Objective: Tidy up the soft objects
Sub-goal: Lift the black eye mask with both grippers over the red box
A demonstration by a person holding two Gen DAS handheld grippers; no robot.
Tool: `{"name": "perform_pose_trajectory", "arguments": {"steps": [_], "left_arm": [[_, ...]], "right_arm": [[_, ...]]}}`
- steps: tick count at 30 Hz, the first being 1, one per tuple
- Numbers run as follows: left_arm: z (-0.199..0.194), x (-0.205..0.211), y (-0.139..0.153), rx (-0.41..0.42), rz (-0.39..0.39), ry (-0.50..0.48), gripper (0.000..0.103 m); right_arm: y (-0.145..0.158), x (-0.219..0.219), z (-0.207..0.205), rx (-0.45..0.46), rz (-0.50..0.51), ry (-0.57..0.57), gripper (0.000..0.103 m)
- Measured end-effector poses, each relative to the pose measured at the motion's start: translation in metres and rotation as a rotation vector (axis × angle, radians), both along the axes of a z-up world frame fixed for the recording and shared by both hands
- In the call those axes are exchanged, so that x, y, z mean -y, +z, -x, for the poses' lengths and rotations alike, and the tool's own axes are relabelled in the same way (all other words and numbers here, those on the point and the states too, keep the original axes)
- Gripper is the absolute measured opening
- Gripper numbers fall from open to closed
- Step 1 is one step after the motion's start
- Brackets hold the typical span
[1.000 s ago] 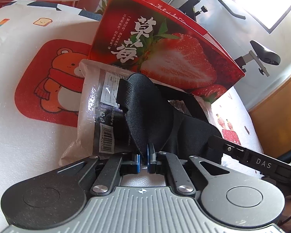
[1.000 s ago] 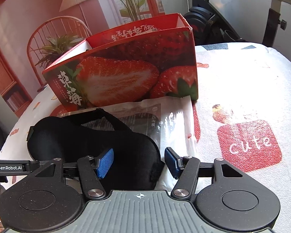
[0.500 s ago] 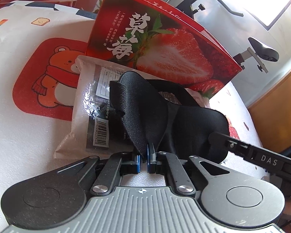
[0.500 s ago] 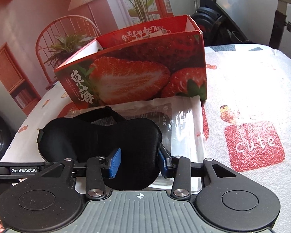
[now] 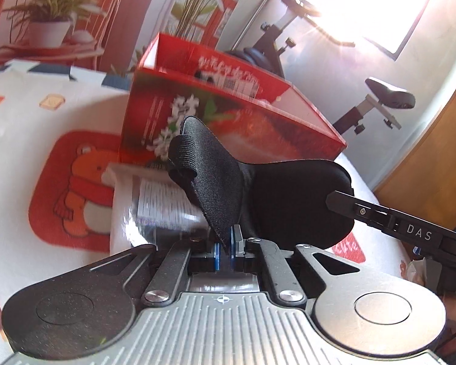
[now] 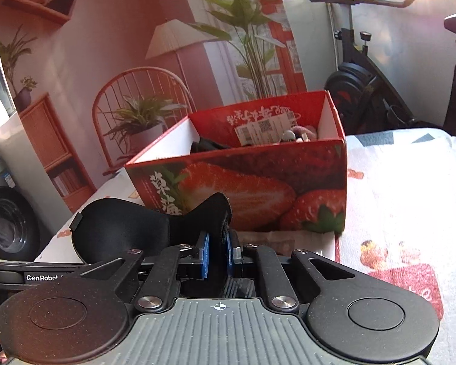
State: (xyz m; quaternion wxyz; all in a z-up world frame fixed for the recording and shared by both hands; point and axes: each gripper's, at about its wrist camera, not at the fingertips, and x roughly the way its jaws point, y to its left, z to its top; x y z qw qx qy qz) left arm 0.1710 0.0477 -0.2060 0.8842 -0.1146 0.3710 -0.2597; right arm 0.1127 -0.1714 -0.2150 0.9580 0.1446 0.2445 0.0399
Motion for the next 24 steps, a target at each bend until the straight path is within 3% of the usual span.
{"name": "perform_pose_trajectory", "arguments": {"steps": [11, 18, 24], "left_arm": [[-0.026, 0.017, 0.069, 0.186, 0.023, -0.015, 0.007], [-0.077, 0.039, 0.087, 0.155, 0.013, -0.072, 0.007], [-0.128, 0.045, 0.077, 0.013, 0.028, -0.062, 0.007]], "right_arm": [[0.067, 0.025, -0.029, 0.153, 0.017, -0.017, 0.010], [0.098, 0.039, -0.084, 0.160, 0.042, -0.022, 0.010], [0.088, 0.053, -0.131, 0.057, 0.037, -0.055, 0.010]]}}
